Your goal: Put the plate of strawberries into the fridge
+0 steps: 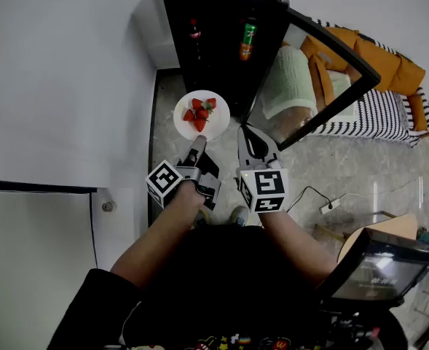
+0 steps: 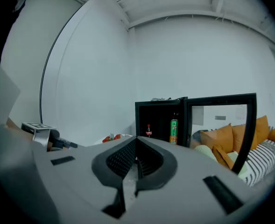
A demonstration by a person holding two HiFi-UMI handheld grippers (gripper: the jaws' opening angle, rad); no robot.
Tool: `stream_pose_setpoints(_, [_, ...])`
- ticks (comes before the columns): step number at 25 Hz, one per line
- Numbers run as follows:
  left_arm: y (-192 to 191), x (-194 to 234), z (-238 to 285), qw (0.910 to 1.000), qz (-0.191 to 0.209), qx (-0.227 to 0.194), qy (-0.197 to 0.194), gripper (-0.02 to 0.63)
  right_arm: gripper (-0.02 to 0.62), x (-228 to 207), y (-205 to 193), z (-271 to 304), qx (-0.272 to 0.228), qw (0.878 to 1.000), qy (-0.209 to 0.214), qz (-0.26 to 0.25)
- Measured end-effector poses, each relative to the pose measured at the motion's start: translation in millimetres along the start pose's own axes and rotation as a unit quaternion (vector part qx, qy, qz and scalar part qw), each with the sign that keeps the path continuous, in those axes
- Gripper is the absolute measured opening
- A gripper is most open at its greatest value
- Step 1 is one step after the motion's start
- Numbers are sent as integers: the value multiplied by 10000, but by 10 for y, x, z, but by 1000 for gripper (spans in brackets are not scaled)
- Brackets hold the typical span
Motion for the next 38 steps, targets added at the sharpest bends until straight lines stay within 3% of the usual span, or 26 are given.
stream_pose_setpoints(20, [-36,47,18,9999,-55,23,118,15,5,34,-58,89,98,9998,126,93])
stream_pose_setpoints(29, [-6,419,133,9996,-279,-13,103,15,5,54,-345,310,283,9993,218,-140])
stream_pose_setpoints(38, [-26,524,176,9992,-363,-115,74,15,5,-3,-433,374,344,9988,300,-194])
Point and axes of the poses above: the fingertips, and each gripper's own axes: z forward along the fingers, x to its left, y out of its top, the point moved 6 cm from there along -z, backward along the fingers, and after that the axes turned 8 degrees about z, right-handed, at the moved point
